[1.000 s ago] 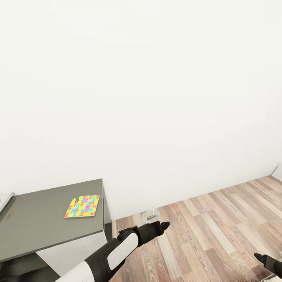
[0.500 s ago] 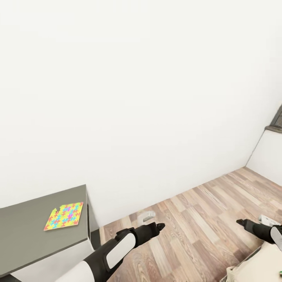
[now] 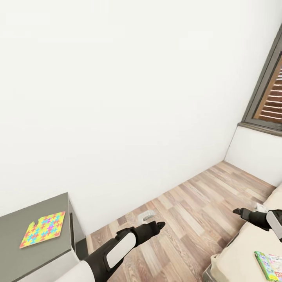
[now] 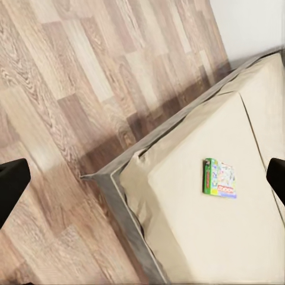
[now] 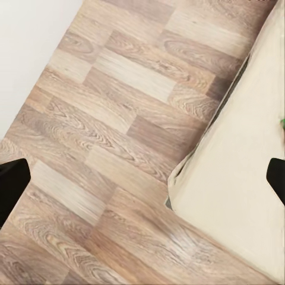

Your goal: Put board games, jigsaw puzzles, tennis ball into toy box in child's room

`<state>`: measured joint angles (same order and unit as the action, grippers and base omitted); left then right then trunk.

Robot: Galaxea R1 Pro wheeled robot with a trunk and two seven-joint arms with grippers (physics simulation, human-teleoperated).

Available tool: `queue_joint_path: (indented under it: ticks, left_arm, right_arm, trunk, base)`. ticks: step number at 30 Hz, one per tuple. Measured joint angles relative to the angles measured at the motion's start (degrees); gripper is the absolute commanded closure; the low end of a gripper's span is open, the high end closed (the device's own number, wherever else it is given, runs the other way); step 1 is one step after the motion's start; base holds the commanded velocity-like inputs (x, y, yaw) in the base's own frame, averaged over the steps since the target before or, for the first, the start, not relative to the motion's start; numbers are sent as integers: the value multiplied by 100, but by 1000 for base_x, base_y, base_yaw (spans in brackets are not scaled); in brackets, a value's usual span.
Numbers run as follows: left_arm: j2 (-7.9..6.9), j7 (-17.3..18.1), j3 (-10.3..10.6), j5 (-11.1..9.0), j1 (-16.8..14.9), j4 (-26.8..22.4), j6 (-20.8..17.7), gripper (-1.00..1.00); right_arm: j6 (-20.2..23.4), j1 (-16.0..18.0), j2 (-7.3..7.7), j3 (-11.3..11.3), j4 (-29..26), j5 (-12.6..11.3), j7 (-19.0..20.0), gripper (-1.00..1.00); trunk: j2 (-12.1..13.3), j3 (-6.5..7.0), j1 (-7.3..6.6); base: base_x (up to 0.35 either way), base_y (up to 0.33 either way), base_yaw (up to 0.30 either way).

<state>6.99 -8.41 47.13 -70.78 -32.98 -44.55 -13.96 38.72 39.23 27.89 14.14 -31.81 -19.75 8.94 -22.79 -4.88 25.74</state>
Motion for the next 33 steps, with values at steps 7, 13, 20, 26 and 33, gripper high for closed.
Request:
queue_joint_path:
  ticks: [7,13,20,26,33]
  left_arm:
    - [-19,-34,-48,-1,11,-9,-17,-100]
    - [-42,-8,-61,8,17,11,-25,-100]
    - [-48,10,-61,10,24,16,-12,-100]
    - [-53,14,-63,8,43,11,5,-100]
    - [-54,15,-69,1,52,10,11,-100]
  right_arm:
    - [-51,-3,-1,14,-17,8,14,-100]
    - [-276,-13,7,30,-22,8,18,-100]
    - [-323,-16,34,43,-23,1,12,-100]
    - [-326,-17,34,44,-23,0,9,-100]
    - [-334,-17,21,39,-23,-1,4,-100]
  trunk:
    - [0,34,0]
    - [-1,62,-3]
    - [0,96,-3]
    - [1,125,-1]
    - [0,159,0]
  base:
    - [1,0,-279]
    - [170,-4,-278]
    - [318,-124,-278]
    - [201,-103,-278]
    - [37,-19,-278]
